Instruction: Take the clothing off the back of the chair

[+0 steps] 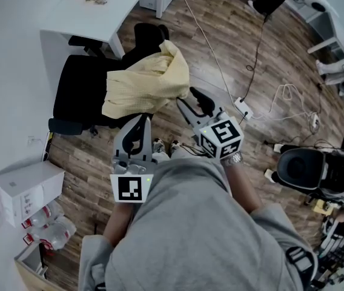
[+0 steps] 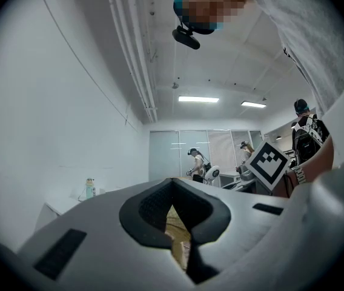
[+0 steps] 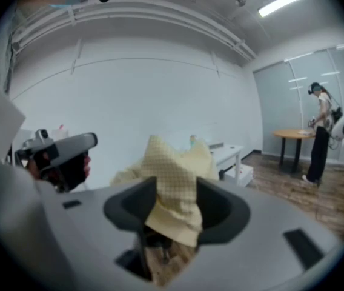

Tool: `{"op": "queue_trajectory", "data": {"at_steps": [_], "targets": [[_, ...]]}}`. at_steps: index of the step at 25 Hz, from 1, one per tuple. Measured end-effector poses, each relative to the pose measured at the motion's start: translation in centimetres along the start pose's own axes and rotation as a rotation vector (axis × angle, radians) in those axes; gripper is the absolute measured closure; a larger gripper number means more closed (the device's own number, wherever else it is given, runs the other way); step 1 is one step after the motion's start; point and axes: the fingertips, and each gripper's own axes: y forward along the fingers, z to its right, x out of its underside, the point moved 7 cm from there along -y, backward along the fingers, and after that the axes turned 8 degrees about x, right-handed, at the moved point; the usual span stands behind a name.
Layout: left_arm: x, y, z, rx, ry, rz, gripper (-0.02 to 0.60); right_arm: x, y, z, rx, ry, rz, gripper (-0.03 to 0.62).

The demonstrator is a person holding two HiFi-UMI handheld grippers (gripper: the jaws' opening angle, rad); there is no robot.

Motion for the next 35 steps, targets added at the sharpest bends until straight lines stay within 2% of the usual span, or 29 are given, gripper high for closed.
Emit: {"op": "queue_trajectory", "data": {"at_steps": [7, 14, 19, 23, 25, 29, 35], "targets": [[0.6, -0.2, -1.7, 0.023, 0.001, -0.018, 0.551, -0.7, 1.4, 1.2, 0.037, 0.037, 0.009, 0.352], [0.8, -0.7, -2.9, 0.008, -0.009, -0.017, 0.551, -0.2, 3.0, 1.4, -0.003, 0.041, -0.063, 0.342], [1.1, -1.3, -3.3, -0.010, -0.037, -0.029, 0.551, -0.2, 3.3, 1.4, -0.015, 0.077, -0.067, 0.342], [1.2, -1.8, -3.9, -0.017, -0.014, -0.035, 0.551, -0.1, 3.7, 1.3, -0.021, 0.070, -0.069, 0.345], [1.3, -2.0, -3.8, -0.022, -0.009, -0.032, 0.551, -0.2, 3.5, 1.3, -0.011, 0.066, -0.061, 0.364], [1.5, -1.9, -3.7, -0.027, -0.019, -0.025, 0.551, -0.2, 3.1, 1.4, 0.020, 0.058, -0.038, 0.450], [1.5, -1.7, -3.4, -0.007, -0.005, -0.037, 0.550, -0.7, 3.0, 0.7, 0.025, 0.027, -0.012, 0.514]]}}
